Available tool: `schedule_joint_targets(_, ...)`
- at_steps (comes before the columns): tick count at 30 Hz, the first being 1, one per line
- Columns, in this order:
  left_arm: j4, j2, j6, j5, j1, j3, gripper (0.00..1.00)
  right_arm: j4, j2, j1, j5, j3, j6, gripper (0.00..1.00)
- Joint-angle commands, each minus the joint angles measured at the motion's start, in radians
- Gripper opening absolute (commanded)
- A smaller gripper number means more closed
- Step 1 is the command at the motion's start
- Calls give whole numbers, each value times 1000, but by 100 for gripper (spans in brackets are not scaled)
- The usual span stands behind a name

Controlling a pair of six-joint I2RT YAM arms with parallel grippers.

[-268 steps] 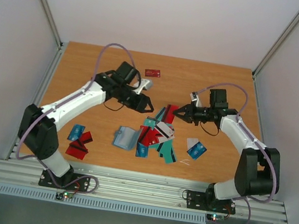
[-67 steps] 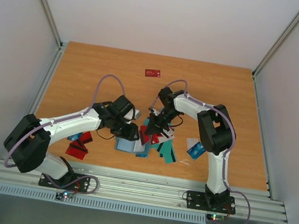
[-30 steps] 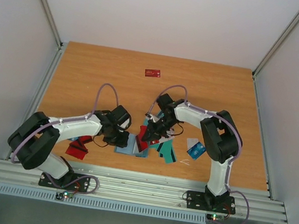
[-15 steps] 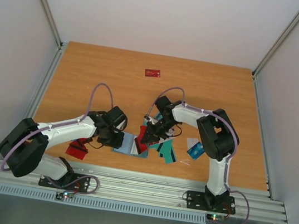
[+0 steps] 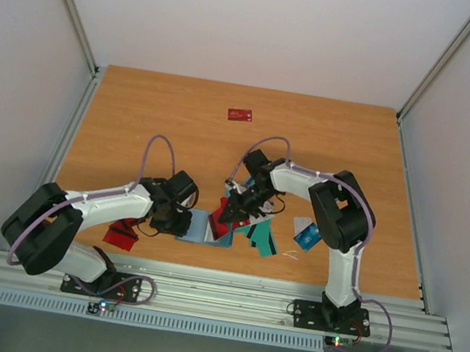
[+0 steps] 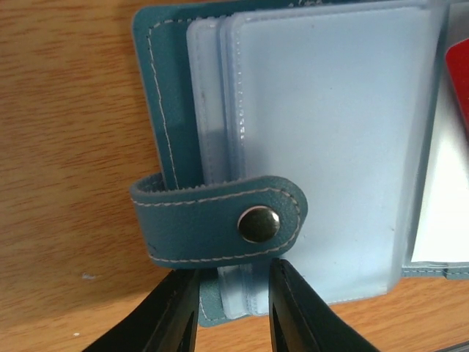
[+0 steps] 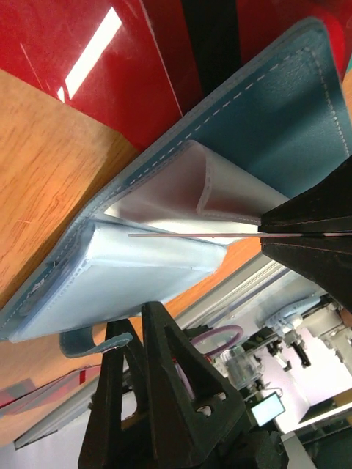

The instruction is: Put the credit cards into the card holder

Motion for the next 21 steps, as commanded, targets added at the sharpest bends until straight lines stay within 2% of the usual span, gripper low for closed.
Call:
schedule_joint_targets(1,52,31,-18,13,1,-35,28,25,34,10,-26,15,18,1)
schedule_joint_targets(21,74,21,-24,53,3,-69,26,107,46,11,-63,0,65,1)
